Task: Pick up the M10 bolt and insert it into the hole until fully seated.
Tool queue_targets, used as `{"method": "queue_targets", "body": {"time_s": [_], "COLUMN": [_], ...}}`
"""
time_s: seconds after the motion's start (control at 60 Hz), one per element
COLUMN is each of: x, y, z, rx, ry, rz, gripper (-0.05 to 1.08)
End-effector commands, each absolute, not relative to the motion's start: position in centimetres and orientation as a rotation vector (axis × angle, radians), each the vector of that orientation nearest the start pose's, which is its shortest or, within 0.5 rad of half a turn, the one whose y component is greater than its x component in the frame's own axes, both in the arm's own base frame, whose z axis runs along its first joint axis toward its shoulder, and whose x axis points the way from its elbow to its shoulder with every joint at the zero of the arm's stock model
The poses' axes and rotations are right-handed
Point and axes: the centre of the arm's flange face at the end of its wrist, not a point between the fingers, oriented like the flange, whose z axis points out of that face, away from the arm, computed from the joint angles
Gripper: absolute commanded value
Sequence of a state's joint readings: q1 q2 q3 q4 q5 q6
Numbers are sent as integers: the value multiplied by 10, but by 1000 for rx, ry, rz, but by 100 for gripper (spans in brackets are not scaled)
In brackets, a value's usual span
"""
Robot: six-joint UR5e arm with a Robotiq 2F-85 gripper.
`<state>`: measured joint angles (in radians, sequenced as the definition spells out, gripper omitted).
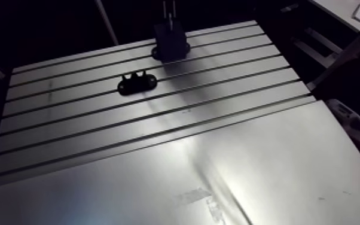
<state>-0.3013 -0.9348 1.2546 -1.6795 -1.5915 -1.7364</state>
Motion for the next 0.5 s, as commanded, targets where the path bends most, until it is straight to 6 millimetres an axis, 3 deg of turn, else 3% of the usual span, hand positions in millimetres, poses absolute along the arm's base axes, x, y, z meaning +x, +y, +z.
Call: {"method": "queue_targets", "body": {"time_s": [0.017, 0.5], "x": [-708, -708], "y": [83, 82], "z": [262, 260], "rx": [198, 193], "ry": [2923, 2919], "rz": [-43, -47], "gripper": [108, 108]}}
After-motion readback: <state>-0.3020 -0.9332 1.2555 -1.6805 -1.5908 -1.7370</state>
